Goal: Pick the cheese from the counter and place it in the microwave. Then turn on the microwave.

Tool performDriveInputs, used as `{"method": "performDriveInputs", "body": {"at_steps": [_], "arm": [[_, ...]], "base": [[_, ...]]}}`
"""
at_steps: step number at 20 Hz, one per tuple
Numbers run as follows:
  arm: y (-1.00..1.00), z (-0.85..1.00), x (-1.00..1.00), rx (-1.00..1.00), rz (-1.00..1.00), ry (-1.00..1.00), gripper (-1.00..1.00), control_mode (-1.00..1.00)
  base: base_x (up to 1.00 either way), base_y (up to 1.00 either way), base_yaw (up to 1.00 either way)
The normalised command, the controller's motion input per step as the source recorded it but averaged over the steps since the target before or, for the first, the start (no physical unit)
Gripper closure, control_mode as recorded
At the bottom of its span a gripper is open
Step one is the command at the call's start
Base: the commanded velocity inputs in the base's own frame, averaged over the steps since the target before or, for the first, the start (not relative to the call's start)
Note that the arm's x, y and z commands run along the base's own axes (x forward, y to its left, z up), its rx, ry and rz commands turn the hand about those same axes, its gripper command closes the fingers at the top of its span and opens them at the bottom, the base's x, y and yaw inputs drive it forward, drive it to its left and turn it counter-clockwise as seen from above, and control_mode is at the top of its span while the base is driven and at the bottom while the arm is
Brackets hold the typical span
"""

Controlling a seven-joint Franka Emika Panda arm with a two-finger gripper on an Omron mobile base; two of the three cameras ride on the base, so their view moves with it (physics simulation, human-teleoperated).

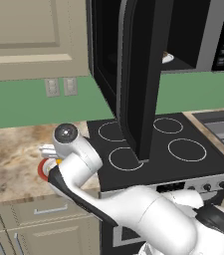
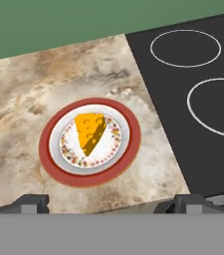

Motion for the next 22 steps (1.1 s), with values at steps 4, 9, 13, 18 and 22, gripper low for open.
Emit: {"method": "performDriveInputs", "body": {"at_steps": [4, 9, 13, 18, 22], "arm": [[-0.01, -0.15, 0.28, 0.0, 0.0, 0.01, -1.0, -1.0], [0.0, -0.21, 0.28, 0.0, 0.0, 0.05, -1.0, -1.0], [0.0, -0.23, 0.28, 0.0, 0.0, 0.06, -1.0, -1.0], [0.0, -0.21, 0.24, 0.0, 0.0, 0.03, -1.0, -1.0], [0.02, -0.19, 0.2, 0.0, 0.0, 0.0, -1.0, -1.0]], "base": [[0.0, 0.0, 0.0], [0.0, 0.0, 0.0], [0.0, 0.0, 0.0], [0.0, 0.0, 0.0], [0.0, 0.0, 0.0]]}}
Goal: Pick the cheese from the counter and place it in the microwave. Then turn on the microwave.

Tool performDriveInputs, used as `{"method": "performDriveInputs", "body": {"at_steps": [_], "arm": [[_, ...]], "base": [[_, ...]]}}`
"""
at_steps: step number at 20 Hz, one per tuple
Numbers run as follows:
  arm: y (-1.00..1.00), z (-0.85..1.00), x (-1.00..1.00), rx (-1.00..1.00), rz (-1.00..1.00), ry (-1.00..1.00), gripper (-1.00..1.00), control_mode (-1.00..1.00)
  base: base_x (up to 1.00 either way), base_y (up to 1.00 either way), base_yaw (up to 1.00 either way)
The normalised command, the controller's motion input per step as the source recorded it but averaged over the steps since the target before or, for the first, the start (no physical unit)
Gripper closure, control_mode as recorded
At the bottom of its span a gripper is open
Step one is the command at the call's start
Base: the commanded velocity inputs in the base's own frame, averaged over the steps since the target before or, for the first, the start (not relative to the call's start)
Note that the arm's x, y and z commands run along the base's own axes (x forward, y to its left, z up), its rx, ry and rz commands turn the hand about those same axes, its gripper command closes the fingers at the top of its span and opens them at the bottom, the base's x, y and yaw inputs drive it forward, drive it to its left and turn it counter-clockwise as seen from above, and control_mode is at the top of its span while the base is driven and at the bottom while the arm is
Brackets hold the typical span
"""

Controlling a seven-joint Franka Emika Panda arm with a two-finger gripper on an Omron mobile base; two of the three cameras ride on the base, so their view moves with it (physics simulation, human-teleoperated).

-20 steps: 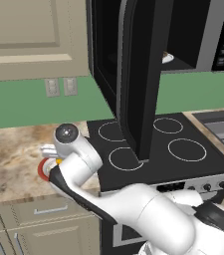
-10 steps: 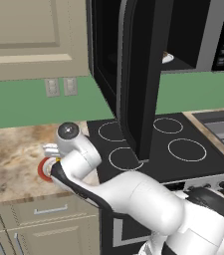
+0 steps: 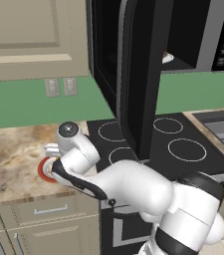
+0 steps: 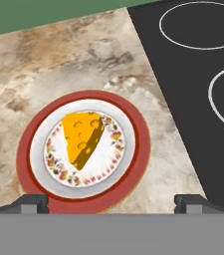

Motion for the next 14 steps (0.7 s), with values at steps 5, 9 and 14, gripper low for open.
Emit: {"method": "performDriveInputs", "body": {"at_steps": [5, 9, 14], "arm": [[0.05, -0.19, 0.14, 0.0, 0.0, 0.0, -1.0, -1.0], [0.07, -0.17, 0.11, 0.0, 0.0, 0.0, -1.0, -1.0], [0.08, -0.14, 0.13, 0.0, 0.0, 0.0, -1.0, -1.0]], "base": [[0.0, 0.0, 0.0], [0.0, 0.0, 0.0], [0.0, 0.0, 0.0]]}}
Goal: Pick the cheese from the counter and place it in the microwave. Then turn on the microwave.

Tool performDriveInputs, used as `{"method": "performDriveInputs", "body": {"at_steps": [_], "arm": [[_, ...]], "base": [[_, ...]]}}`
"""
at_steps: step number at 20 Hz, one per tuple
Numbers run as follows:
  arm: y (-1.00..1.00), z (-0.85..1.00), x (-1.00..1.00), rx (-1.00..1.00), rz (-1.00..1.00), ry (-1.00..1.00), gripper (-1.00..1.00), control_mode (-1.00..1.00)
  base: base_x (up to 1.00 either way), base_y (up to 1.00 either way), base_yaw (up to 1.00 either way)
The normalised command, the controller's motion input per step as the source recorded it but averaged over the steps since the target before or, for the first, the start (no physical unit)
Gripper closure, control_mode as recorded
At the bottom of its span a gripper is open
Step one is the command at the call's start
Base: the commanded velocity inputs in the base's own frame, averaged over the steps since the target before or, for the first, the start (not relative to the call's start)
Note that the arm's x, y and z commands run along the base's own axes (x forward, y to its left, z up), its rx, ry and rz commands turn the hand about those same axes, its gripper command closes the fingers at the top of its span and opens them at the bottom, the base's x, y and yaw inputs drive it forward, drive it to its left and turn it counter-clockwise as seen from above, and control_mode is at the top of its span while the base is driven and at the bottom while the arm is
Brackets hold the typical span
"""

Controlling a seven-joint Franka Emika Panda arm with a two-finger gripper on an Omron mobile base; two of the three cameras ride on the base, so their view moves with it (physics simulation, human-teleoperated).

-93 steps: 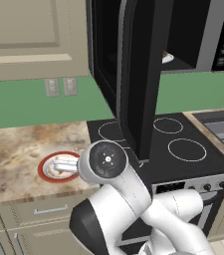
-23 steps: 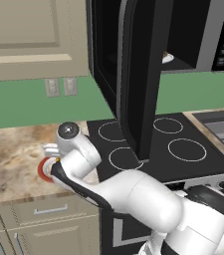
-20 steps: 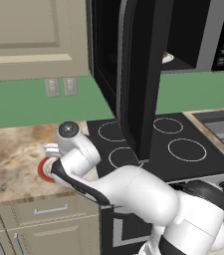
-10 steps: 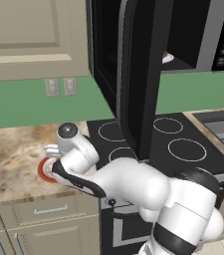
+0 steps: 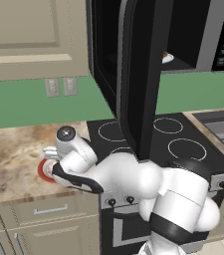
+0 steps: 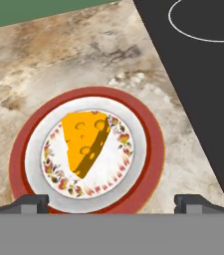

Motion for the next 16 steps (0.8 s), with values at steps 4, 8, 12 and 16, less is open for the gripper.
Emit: {"method": "performDriveInputs", "body": {"at_steps": [4, 8, 12, 16], "arm": [[0.01, -0.04, 0.13, 0.0, 0.0, 0.0, -1.0, -1.0], [0.01, 0.0, 0.1, 0.0, 0.0, 0.0, -1.0, -1.0], [0.08, -0.05, 0.13, 0.0, 0.0, 0.0, -1.0, -1.0], [0.16, -0.13, 0.11, 0.0, 0.0, 0.01, -1.0, -1.0]], "base": [[0.0, 0.0, 0.0], [0.0, 0.0, 0.0], [0.0, 0.0, 0.0], [0.0, 0.0, 0.0]]}}
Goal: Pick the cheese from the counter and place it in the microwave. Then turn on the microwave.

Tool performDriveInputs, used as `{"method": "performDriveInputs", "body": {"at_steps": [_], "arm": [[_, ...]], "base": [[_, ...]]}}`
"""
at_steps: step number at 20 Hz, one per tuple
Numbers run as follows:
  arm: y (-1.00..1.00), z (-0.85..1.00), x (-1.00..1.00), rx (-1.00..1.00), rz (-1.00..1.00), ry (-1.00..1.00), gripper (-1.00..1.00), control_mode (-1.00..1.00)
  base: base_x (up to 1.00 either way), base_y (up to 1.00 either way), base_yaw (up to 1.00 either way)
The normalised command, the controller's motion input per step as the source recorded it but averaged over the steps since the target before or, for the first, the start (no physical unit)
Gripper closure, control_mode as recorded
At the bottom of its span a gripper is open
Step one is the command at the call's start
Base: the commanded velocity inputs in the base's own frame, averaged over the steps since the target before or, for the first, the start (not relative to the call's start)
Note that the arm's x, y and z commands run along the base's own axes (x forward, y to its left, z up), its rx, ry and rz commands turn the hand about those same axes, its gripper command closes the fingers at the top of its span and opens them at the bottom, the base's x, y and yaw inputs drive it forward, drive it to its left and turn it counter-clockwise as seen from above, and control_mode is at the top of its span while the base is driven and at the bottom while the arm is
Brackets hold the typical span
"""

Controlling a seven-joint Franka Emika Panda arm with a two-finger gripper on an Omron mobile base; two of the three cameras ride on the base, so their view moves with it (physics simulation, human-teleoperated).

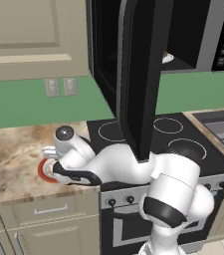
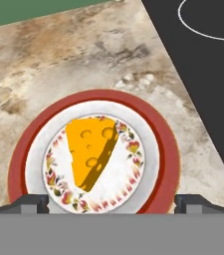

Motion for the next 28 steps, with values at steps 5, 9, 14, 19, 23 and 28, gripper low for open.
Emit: {"method": "performDriveInputs", "body": {"at_steps": [5, 9, 14, 19, 23, 28], "arm": [[0.14, -0.16, 0.14, 0.0, 0.0, 0.01, -1.0, -1.0], [0.11, -0.16, 0.16, 0.0, 0.0, 0.0, -1.0, -1.0], [0.04, -0.1, 0.17, 0.0, 0.0, 0.0, -1.0, -1.0], [0.01, -0.08, 0.18, 0.0, 0.0, 0.01, -1.0, -1.0], [0.05, -0.08, 0.17, 0.0, 0.0, 0.0, -1.0, -1.0], [0.06, -0.1, 0.15, 0.0, 0.0, 0.01, -1.0, -1.0]], "base": [[0.0, 0.0, 0.0], [0.0, 0.0, 0.0], [0.0, 0.0, 0.0], [0.0, 0.0, 0.0], [0.0, 0.0, 0.0], [0.0, 0.0, 0.0]]}}
